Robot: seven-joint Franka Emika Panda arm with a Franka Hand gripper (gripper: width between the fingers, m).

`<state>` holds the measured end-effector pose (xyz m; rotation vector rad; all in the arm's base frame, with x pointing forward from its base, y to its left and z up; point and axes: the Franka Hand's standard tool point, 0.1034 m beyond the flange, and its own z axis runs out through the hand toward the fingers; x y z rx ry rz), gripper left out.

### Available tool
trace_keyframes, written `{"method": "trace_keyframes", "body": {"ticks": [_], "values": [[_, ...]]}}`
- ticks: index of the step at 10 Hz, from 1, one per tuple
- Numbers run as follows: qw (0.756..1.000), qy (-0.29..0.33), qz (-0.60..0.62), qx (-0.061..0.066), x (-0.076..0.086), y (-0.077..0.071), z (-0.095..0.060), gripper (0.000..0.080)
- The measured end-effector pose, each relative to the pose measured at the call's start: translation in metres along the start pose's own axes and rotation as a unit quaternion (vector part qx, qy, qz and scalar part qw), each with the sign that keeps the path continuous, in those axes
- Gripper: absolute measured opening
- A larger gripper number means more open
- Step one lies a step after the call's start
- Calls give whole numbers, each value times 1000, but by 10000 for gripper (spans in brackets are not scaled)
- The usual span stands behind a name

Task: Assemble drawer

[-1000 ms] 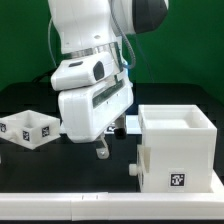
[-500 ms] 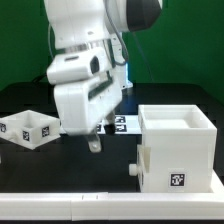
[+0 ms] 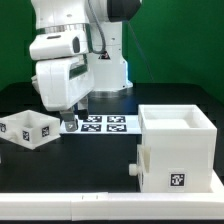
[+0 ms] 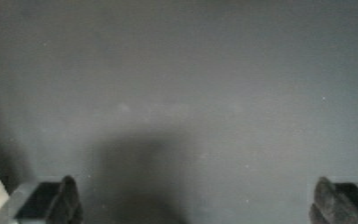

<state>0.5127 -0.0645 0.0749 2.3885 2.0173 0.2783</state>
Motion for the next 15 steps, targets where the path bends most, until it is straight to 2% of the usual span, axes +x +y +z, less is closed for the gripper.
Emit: {"method": "trace_keyframes", "body": {"ticks": [2,4,5,6,7,9,11,12,13,15], "values": [[1000,-3,-25,1,-4,-1,0,649],[981,-26,-191,5,-34,-12,-4,649],[965,-34,-258,10,-54,-20,-8,649],[957,-37,-287,16,-68,-25,-13,649],[958,-34,-282,38,-73,-30,-14,649],[932,-36,-358,42,-74,-29,-13,649],[923,-36,-380,39,-78,-31,-12,649],[919,-40,-390,32,-92,-44,-10,649],[903,-43,-426,35,-115,-59,-12,649],[885,-40,-461,51,-165,-77,-22,649]]}}
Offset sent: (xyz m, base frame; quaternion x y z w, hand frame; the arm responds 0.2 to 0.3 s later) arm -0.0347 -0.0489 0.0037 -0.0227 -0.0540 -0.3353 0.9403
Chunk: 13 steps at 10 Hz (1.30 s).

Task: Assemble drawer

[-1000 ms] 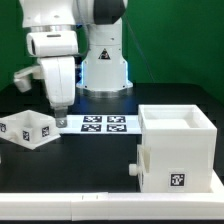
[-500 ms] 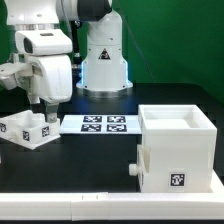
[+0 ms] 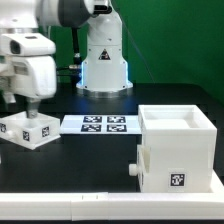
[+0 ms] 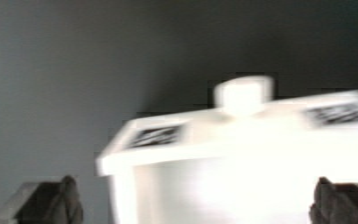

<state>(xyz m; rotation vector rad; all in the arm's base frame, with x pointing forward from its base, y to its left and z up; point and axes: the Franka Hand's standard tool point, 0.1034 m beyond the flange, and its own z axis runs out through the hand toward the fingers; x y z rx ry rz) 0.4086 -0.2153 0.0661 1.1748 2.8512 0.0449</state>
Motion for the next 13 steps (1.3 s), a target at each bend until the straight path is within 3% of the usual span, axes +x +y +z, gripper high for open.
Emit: {"method": "trace_keyframes", "body": {"ticks": [1,7,13], "values": [[1000,1,8,2,-6,-5,-3,649],[1000,2,9,2,-5,-6,0,649],[999,31,-17,17,19,-17,22,649]]}}
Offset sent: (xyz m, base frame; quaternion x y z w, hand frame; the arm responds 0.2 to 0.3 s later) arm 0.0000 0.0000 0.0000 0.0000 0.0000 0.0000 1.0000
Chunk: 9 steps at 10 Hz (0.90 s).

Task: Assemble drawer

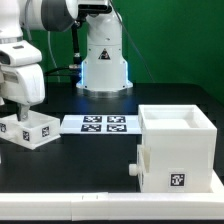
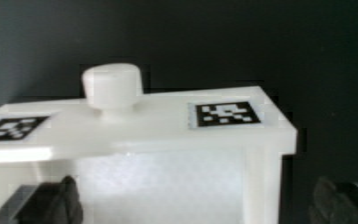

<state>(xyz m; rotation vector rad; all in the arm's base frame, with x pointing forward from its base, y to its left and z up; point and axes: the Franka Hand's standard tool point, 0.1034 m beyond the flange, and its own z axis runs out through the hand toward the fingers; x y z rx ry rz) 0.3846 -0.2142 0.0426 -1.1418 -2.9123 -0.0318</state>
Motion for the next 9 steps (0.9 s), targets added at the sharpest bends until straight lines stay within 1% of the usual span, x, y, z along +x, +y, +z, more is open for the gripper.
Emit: {"method": "trace_keyframes", "body": {"ticks": [2,4,6,8,9], "values": [[1000,8,21,0,5,1,7,649],[999,14,33,-1,10,7,12,649],[999,22,47,-3,9,11,21,649],[998,31,59,-5,10,11,31,649],[997,32,64,-5,11,11,32,649]]}}
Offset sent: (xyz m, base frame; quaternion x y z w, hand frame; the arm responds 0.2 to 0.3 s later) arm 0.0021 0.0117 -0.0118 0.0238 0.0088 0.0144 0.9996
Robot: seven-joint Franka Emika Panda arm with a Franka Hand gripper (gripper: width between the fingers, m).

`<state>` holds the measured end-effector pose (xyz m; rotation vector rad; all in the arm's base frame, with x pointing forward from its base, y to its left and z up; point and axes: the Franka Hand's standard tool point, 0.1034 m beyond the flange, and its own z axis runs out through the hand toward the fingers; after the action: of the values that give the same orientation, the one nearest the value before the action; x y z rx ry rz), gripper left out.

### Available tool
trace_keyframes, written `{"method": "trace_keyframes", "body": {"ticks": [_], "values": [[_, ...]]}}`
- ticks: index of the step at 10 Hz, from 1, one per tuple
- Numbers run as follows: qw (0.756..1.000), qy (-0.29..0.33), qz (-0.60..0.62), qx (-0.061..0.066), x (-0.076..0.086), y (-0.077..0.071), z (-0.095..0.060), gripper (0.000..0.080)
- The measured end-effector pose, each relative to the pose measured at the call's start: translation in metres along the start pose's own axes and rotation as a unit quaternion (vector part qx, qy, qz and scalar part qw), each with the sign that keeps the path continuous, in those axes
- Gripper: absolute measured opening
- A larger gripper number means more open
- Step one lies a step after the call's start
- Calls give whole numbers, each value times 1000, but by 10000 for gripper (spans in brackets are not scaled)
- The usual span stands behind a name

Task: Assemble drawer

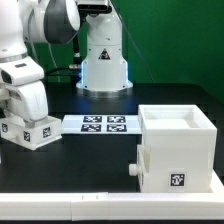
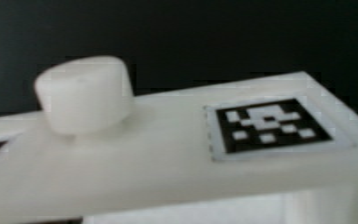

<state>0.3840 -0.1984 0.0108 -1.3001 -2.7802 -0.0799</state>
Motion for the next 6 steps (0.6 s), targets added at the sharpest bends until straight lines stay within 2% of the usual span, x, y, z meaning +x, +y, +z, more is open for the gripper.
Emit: {"method": "trace_keyframes", "body": {"ticks": [1,2,3,4,5,6], "values": [[1000,0,0,0,0,0,0,538],[1000,0,0,0,0,0,0,538],[1000,0,0,0,0,0,0,403],[1000,0,1,0,0,0,0,184],[1000,0,1,0,0,0,0,184],[1000,0,1,0,0,0,0,65]]}}
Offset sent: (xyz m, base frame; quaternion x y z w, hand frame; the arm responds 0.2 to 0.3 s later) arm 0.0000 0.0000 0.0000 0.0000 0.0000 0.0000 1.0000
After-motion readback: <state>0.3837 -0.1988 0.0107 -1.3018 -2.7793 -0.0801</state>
